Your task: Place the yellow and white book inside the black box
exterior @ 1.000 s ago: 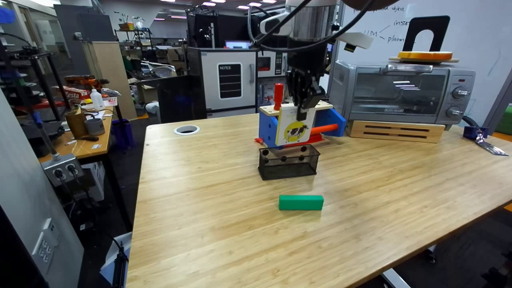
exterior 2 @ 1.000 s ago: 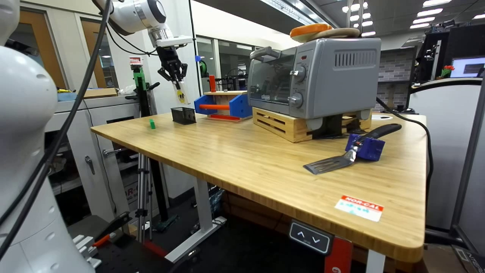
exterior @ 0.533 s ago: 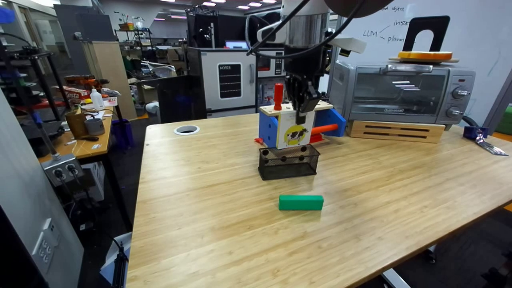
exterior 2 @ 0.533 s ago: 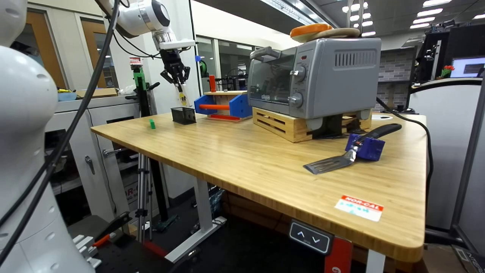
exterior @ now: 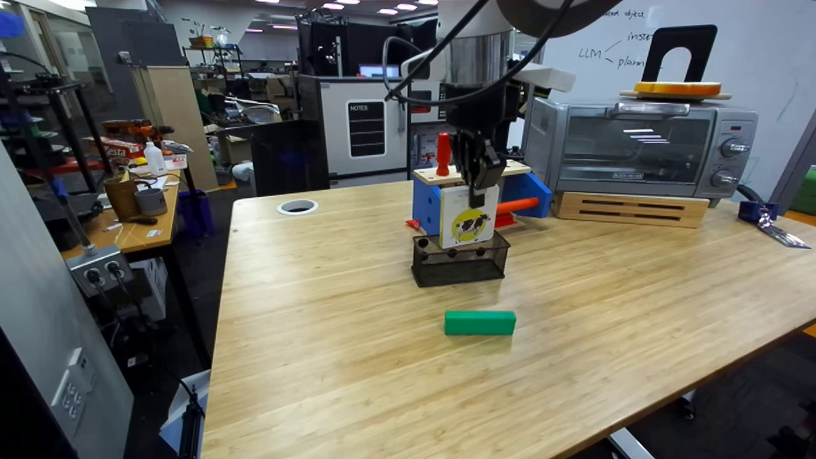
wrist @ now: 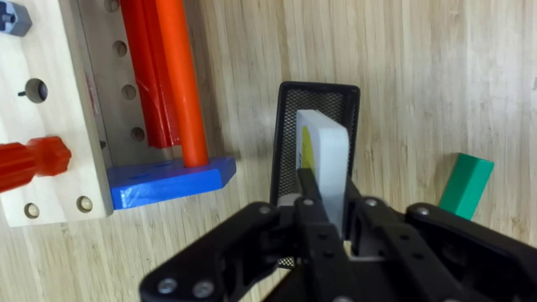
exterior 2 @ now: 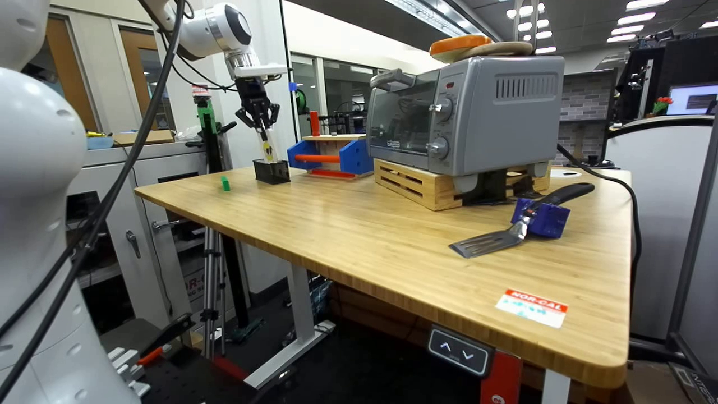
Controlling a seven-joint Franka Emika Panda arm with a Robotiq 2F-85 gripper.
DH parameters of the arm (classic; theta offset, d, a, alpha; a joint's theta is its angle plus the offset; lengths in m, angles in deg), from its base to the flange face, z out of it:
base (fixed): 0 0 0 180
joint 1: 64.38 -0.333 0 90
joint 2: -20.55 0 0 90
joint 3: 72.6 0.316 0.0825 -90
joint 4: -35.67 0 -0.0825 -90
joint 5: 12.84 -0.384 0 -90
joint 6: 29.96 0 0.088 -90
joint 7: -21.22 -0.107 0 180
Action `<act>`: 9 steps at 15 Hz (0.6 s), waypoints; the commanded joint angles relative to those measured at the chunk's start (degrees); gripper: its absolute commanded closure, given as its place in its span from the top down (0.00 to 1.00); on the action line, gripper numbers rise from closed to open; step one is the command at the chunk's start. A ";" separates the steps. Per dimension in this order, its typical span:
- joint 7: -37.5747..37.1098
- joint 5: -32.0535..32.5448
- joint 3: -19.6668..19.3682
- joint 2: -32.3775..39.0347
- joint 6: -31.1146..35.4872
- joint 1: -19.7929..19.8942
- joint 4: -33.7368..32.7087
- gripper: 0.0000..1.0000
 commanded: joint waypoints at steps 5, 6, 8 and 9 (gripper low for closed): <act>-0.71 0.20 0.08 2.08 -3.88 -0.09 -3.06 0.04; -0.66 0.16 0.08 2.24 -4.09 -0.08 -3.14 0.04; -0.57 0.06 0.13 2.67 -4.62 -0.10 -3.33 0.04; -0.54 0.03 0.16 2.80 -4.84 -0.11 -3.31 0.04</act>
